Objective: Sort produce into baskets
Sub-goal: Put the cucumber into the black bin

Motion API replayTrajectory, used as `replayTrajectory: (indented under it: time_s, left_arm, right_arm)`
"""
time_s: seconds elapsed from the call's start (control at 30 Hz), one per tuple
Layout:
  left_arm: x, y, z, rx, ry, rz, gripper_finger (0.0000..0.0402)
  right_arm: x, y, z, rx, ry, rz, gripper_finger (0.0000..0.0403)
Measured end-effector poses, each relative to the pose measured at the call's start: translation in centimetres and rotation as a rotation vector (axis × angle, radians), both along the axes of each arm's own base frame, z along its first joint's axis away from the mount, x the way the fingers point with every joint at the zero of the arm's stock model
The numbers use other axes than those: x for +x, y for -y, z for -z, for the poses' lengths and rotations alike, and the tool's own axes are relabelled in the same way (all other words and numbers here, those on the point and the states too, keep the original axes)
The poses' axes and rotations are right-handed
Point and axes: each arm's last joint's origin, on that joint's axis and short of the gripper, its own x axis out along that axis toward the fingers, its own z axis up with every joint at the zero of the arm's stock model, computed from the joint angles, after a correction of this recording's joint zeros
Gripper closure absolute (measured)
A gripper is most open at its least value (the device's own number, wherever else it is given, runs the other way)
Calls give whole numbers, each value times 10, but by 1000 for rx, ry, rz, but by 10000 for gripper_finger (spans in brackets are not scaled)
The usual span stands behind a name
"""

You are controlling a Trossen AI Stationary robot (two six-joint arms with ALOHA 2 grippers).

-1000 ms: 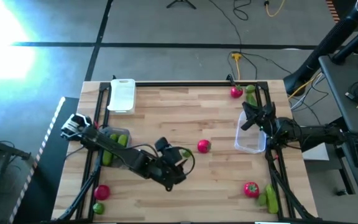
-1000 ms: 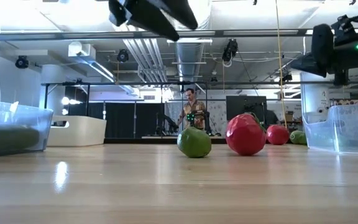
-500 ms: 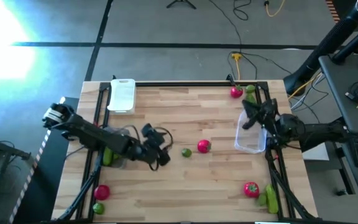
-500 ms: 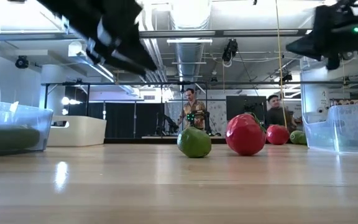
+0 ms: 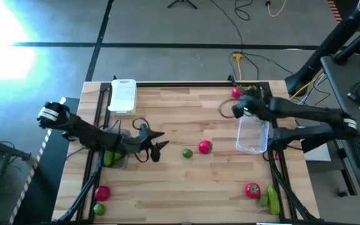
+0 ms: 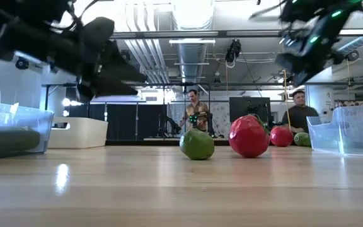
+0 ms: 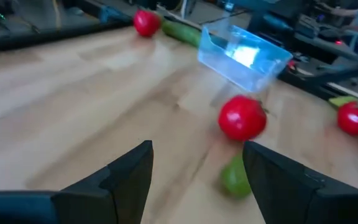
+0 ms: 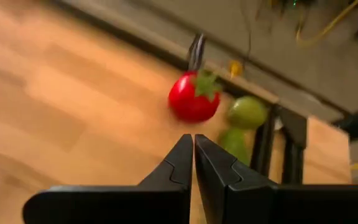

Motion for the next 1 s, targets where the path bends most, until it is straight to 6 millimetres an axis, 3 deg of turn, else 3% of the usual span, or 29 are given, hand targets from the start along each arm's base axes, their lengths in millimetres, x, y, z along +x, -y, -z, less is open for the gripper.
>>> replayTrajectory:
  time_s: [0.13, 0.37, 0.53, 0.8, 1.0]
  left_arm:
    - [3, 8, 9, 25, 9, 37, 170]
    - [17, 14, -1, 74, 27, 65, 170]
    - [25, 21, -3, 66, 31, 118, 170]
    - [37, 32, 8, 69, -10, 141, 170]
    - [44, 44, 16, 63, -30, 172, 170]
  right_arm:
    - [10, 35, 1, 158, -34, 43, 394]
    - [-2, 89, 15, 347, -238, 249, 375]
    - [-7, 111, 26, 496, -231, 304, 311]
    - [-1, 141, 41, 597, -206, 399, 188]
    - [3, 154, 60, 601, -293, 535, 154]
